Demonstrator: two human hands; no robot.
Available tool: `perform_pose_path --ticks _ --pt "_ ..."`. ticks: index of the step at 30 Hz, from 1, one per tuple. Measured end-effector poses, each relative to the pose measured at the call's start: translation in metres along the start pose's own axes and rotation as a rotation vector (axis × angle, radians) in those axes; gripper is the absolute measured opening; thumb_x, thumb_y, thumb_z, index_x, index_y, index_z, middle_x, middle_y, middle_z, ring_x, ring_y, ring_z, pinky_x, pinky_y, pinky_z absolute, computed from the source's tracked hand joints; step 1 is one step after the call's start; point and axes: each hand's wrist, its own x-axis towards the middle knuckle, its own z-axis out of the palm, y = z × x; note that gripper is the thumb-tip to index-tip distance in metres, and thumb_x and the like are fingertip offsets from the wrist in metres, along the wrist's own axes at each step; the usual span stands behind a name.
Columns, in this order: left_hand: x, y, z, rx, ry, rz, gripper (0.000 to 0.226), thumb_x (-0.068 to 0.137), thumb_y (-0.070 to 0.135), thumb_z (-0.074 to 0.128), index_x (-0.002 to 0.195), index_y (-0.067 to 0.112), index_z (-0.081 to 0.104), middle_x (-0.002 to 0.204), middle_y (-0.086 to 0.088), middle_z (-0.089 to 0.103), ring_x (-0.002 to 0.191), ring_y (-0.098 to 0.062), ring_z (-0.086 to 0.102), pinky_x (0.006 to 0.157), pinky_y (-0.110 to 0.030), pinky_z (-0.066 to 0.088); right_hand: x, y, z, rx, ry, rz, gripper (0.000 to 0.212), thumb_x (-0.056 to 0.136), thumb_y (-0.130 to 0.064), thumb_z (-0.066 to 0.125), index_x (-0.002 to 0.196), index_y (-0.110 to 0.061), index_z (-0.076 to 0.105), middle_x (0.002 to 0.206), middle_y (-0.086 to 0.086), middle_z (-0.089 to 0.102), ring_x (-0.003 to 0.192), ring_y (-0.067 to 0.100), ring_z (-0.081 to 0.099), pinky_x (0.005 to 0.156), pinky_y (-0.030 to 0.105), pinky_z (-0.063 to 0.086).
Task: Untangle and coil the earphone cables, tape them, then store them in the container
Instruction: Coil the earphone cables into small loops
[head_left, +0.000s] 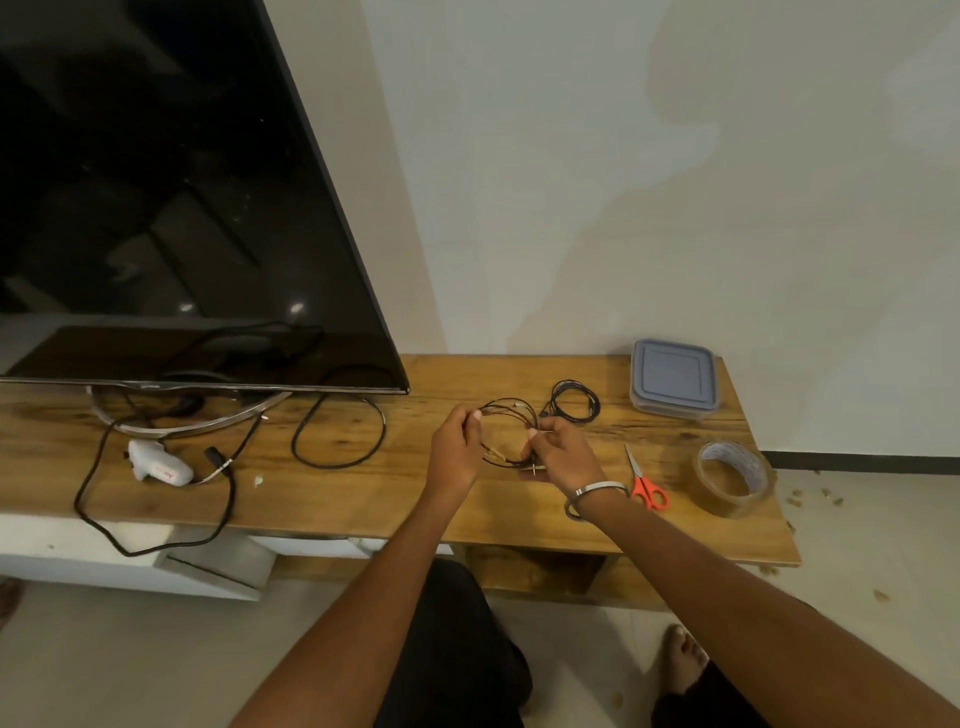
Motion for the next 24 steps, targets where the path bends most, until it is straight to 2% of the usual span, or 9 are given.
perform_pose_path --ticks 5,8,11,14,16,18,20,24 --pt "0.016 -0.023 0.015 0.122 0.025 -0.025 0.022 0.102 0.017 0.044 0.107 0.008 0.064 0.085 -0.004 0.064 0.07 -0.012 0.055 0.055 -0.014 0.037 0.033 0.017 0.007 -0.274 0.068 0.032 0.009 0.095 -0.013 0.049 0.099 -0.016 0.056 0.08 0.011 0.07 0.076 0.026 0.07 0.071 0.048 0.059" --pt "0.026 -0.037 0.023 0.18 0.031 -0.01 0.024 0.101 0.013 0.045 0.108 0.005 0.067 0.094 -0.01 0.067 0.082 -0.017 0.059 0.069 -0.023 0.041 0.052 0.026 0.011 -0.425 0.092 0.032 0.01 0.093 -0.011 0.05 0.093 -0.013 0.059 0.085 0.013 0.071 0.079 0.026 0.069 0.072 0.047 0.059" --pt "0.035 -0.052 0.028 0.26 0.036 -0.002 0.025 0.1 0.011 0.046 0.111 0.003 0.067 0.102 -0.015 0.062 0.09 -0.024 0.058 0.074 -0.018 0.034 0.065 0.03 0.018 -0.582 0.115 0.003 0.015 0.093 -0.011 0.05 0.095 -0.006 0.065 0.09 0.015 0.07 0.084 0.029 0.067 0.075 0.044 0.057" --pt "0.042 -0.064 0.031 0.296 0.027 -0.007 0.028 0.101 0.014 0.045 0.117 0.005 0.065 0.109 -0.014 0.055 0.09 -0.022 0.056 0.079 -0.014 0.033 0.075 0.034 0.024 -0.705 0.135 -0.041 0.018 0.093 -0.011 0.051 0.094 -0.003 0.066 0.092 0.016 0.069 0.088 0.03 0.064 0.074 0.036 0.053" --pt "0.045 -0.072 0.032 0.338 0.03 -0.007 0.029 0.101 0.016 0.045 0.12 0.007 0.065 0.11 -0.012 0.054 0.09 -0.021 0.057 0.083 -0.019 0.04 0.08 0.038 0.026 -0.764 0.142 -0.071 0.018 0.092 -0.013 0.051 0.094 -0.003 0.066 0.092 0.016 0.068 0.088 0.031 0.063 0.071 0.035 0.051" --pt "0.046 -0.083 0.036 0.394 0.045 0.015 0.028 0.099 0.016 0.048 0.117 0.009 0.067 0.105 -0.011 0.057 0.091 -0.025 0.058 0.085 -0.033 0.049 0.084 0.043 0.027 -0.796 0.144 -0.104 0.017 0.091 -0.013 0.052 0.097 -0.003 0.064 0.094 0.016 0.067 0.089 0.032 0.062 0.072 0.037 0.053" --pt "0.046 -0.092 0.039 0.441 0.058 0.02 0.027 0.097 0.017 0.05 0.115 0.011 0.07 0.101 -0.009 0.058 0.092 -0.026 0.056 0.085 -0.041 0.049 0.086 0.049 0.026 -0.807 0.141 -0.12 0.018 0.089 -0.012 0.053 0.103 -0.005 0.061 0.098 0.015 0.066 0.092 0.033 0.062 0.074 0.04 0.054" --pt "0.039 -0.099 0.04 0.507 0.08 0.035 0.026 0.096 0.019 0.054 0.118 0.018 0.068 0.106 -0.002 0.053 0.099 -0.02 0.044 0.087 -0.028 0.037 0.087 0.058 0.025 -0.879 0.113 -0.16 0.025 0.089 -0.01 0.051 0.113 -0.007 0.056 0.11 0.015 0.061 0.099 0.033 0.059 0.078 0.04 0.051"
